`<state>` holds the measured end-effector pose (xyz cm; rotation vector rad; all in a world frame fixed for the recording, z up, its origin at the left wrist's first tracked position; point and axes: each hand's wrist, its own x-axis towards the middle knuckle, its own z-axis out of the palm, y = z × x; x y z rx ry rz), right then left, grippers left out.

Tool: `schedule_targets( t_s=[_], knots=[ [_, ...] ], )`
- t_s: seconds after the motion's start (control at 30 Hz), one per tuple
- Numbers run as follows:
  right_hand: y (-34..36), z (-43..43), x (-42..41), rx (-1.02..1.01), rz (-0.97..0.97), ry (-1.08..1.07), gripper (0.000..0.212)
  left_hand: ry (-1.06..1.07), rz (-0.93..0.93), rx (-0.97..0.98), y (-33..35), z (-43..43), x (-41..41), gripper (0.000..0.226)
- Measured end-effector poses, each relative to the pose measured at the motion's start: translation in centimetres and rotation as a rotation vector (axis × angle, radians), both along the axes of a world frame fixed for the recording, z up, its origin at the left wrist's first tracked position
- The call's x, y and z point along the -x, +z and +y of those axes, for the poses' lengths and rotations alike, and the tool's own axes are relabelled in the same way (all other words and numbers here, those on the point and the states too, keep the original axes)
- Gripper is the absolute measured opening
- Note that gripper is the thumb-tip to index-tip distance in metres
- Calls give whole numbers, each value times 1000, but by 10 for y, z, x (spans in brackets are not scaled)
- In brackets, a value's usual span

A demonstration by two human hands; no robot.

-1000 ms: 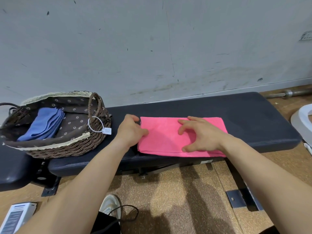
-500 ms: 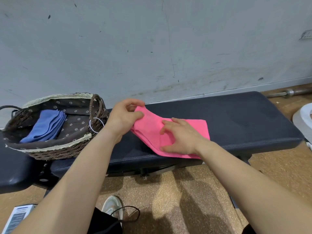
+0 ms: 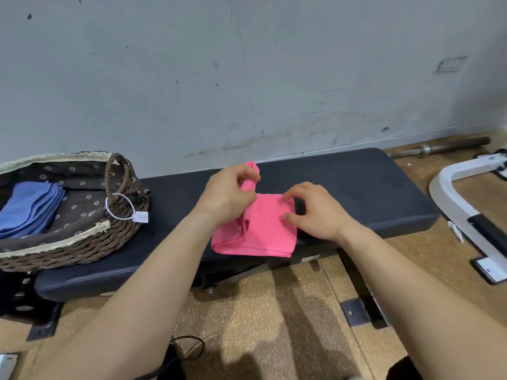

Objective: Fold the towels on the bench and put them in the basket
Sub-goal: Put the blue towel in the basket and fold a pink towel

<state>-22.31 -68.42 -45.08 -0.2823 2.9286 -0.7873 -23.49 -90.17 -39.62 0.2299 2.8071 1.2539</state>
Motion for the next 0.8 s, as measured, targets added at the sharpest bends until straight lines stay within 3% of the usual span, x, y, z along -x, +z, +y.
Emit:
schedule_targets(
  t_s=[0.13, 0.43, 0.53, 0.63, 0.7, 0.8],
  knots=[
    [-9, 15, -11, -158, -127, 53, 78, -95, 40, 228, -11, 24, -4, 33],
    [-11, 16, -16, -141, -106, 52, 85, -175, -46, 341, -25, 62, -9, 36],
    [-10, 19, -15, -67, -155, 42, 70, -250, -66, 422, -26, 68, -10, 43],
    [-5, 19, -11, 83, -48, -137, 35, -192, -29, 235, -17, 57, -9, 30],
    [5, 11, -12, 162, 37, -281, 39, -62, 66, 182, -9, 41, -5, 21],
    [20, -16, -17, 124, 182, -172, 46, 18, 198, 339, -13, 21, -1, 25]
  ],
)
